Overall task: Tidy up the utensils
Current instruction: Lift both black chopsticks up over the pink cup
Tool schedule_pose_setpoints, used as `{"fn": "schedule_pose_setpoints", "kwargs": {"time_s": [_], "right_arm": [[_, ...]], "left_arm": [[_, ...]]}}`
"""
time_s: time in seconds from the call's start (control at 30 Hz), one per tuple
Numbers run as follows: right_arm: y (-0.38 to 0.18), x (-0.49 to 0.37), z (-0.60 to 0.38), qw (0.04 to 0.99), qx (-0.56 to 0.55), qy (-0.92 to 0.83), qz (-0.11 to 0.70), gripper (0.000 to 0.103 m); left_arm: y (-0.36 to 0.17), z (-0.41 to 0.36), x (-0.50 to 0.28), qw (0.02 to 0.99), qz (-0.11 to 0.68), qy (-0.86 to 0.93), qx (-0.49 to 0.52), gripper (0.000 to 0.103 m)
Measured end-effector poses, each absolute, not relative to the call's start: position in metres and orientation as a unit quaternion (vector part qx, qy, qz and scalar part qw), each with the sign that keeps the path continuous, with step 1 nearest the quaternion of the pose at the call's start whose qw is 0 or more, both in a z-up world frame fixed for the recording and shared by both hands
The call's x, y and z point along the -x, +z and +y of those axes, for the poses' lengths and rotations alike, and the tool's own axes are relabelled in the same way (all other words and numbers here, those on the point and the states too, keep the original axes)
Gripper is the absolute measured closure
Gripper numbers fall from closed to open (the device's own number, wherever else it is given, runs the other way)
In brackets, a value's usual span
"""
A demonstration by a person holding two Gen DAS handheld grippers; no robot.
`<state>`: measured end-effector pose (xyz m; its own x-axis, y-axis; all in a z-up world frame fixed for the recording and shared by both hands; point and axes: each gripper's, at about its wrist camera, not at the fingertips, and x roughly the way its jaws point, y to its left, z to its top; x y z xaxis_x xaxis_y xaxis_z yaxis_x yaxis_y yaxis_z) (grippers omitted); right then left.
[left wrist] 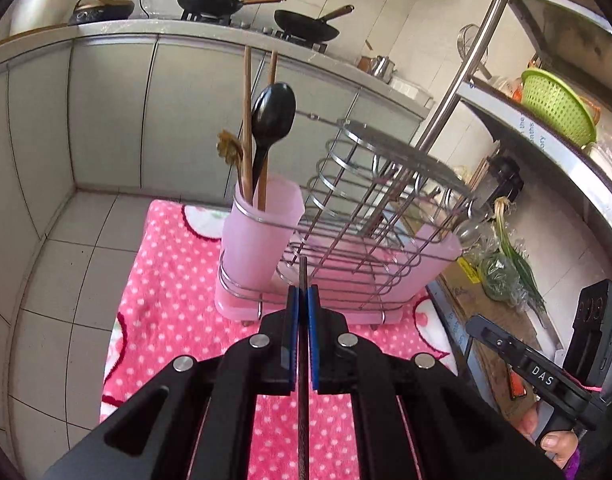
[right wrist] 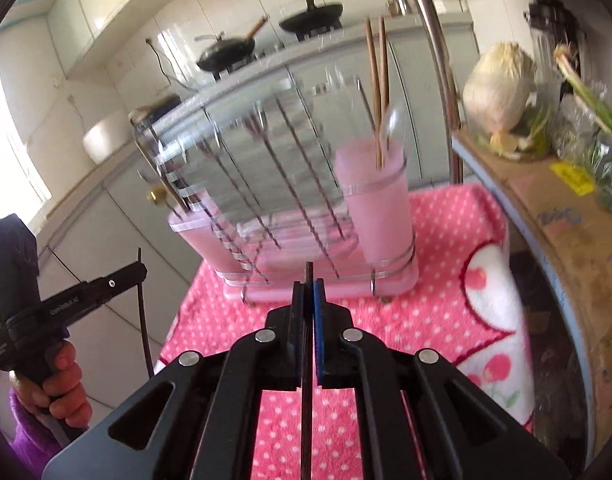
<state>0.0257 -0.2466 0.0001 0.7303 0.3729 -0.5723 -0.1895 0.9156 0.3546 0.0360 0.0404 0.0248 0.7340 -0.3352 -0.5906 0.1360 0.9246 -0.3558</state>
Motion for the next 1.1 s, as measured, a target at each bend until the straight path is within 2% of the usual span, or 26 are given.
{"fn": "schedule_pose_setpoints", "kwargs": {"time_s": [0.37, 0.57, 0.8, 1.1], "right_arm": [[0.095, -0.032, -0.273, 0.966, -0.123, 0.136, 0.181, 0.098], [0.121, -0.056, -0.283, 0.978, -0.118, 0.125, 0.116, 0.098], [0.135, -0.086, -0.291, 0.986, -0.107, 0.106, 0.067, 0.098], [0.11, -0.122, -0.287, 0.988, -0.099, 0.099, 0.059, 0.098]], "left_arm": [[0.099, 0.058, -0.039, 0.954, 0.222, -0.112, 0.166, 0.099], [0.134, 0.061, -0.052, 0.97, 0.158, -0.084, 0.163, 0.099], [0.155, 0.06, -0.073, 0.981, 0.104, -0.051, 0.157, 0.099], [0.142, 0.063, -0.101, 0.984, 0.078, -0.035, 0.159, 0.099]]}}
